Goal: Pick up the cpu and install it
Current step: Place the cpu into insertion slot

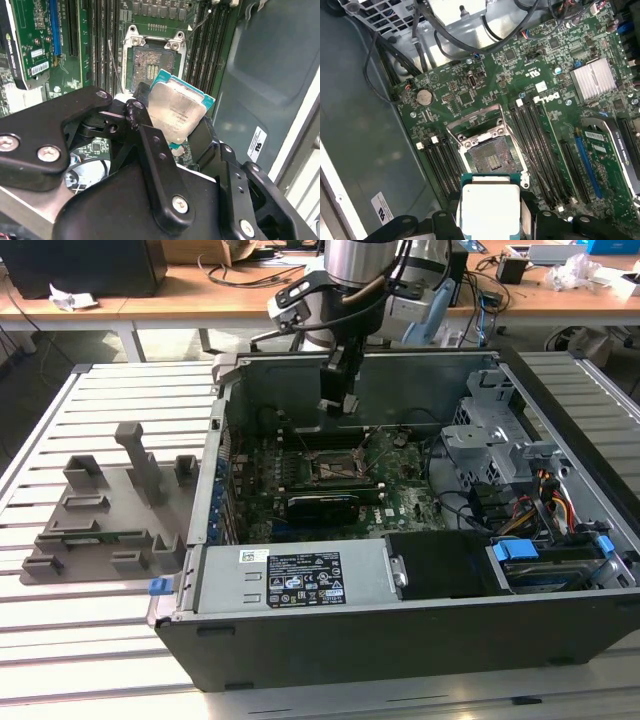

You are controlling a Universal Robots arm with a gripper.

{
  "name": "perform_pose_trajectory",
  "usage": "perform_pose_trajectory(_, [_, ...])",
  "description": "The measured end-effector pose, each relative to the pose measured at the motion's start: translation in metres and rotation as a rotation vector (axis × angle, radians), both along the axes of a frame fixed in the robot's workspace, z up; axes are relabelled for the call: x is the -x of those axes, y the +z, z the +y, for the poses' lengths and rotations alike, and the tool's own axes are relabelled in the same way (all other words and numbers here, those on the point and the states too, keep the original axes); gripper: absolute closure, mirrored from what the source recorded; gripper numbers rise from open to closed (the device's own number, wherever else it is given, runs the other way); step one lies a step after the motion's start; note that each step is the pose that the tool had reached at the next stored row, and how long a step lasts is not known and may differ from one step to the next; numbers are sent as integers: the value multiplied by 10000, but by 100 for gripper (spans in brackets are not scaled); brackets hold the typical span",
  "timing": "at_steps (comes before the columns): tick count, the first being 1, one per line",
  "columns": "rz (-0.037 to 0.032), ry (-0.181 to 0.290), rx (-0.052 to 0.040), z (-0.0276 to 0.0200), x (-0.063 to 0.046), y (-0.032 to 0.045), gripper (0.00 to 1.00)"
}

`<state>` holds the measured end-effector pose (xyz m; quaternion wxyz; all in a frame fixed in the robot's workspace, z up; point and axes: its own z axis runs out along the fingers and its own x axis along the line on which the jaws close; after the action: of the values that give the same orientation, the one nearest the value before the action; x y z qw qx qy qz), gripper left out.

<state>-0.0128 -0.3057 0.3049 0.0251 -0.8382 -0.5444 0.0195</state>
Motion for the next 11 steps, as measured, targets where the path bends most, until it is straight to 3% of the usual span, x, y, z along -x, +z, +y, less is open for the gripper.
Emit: perform_pose_trajectory(11, [0,-1235,-1,0,0,-1,45])
